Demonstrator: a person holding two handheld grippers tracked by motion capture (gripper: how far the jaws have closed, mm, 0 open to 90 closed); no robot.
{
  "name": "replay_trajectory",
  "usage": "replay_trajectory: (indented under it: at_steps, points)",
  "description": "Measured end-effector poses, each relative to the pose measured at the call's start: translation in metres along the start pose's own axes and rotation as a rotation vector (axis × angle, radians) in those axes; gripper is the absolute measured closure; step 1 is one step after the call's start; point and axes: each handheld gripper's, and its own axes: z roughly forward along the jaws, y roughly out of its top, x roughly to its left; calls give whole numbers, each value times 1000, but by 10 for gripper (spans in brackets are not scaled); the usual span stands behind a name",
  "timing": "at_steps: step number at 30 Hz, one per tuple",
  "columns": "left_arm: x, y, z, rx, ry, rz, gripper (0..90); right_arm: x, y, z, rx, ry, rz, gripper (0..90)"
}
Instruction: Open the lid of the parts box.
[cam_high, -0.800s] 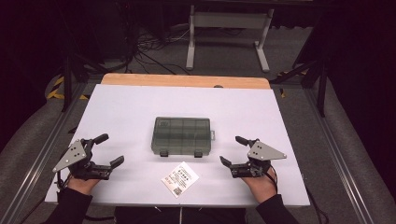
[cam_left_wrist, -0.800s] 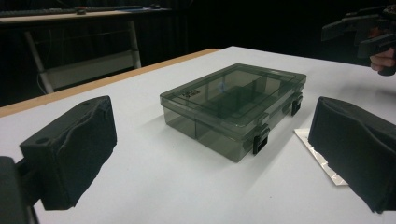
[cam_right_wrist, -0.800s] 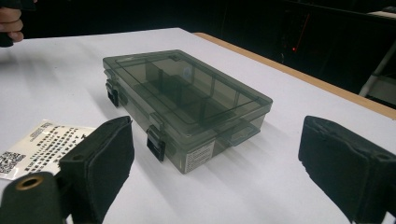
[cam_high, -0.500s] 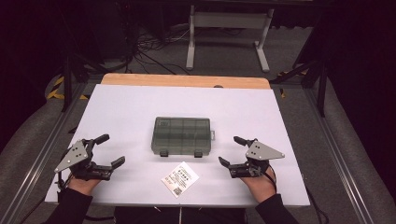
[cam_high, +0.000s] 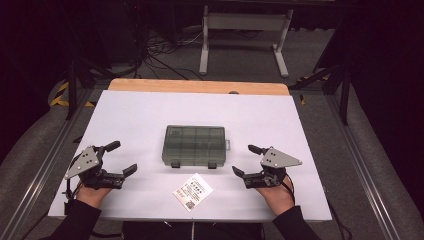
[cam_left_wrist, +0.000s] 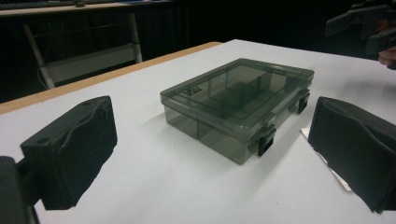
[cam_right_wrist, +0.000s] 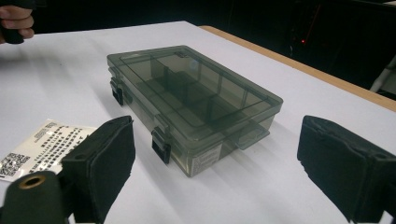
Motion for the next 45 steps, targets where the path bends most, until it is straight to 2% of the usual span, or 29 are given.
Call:
replay_trajectory:
  at_steps: [7, 13, 18, 22, 28, 35, 37, 38, 41, 44, 45]
  points:
    - [5, 8, 12, 4, -16, -20, 23, -2, 10, 13, 29, 22, -5, 118]
    - [5, 17, 23, 7, -35, 1, 24, -3, 20, 26, 38, 38, -9, 117]
    - [6, 20, 32, 17, -61, -8, 29, -4, 23, 34, 47, 47, -11, 117]
    - [6, 24, 38, 5, -72, -14, 29, -6, 26, 37, 47, 48, -1, 117]
    - [10, 24, 49, 14, -88, -19, 29, -8, 30, 44, 53, 59, 1, 116]
    - [8, 26, 59, 45, -106, 39, 29, -8, 27, 47, 71, 69, 2, 116]
    - [9, 24, 60, 78, -125, 46, 35, -8, 26, 47, 85, 73, 5, 120]
    - [10, 24, 60, 101, -142, 45, 40, -8, 25, 47, 95, 79, 5, 134]
    - [13, 21, 61, 124, -174, 28, 63, -7, 22, 48, 143, 106, 1, 183]
    - [14, 18, 63, 159, -188, 20, 69, -6, 19, 50, 196, 114, -11, 215]
    - [14, 18, 63, 159, -188, 20, 69, -6, 19, 50, 196, 114, -11, 215]
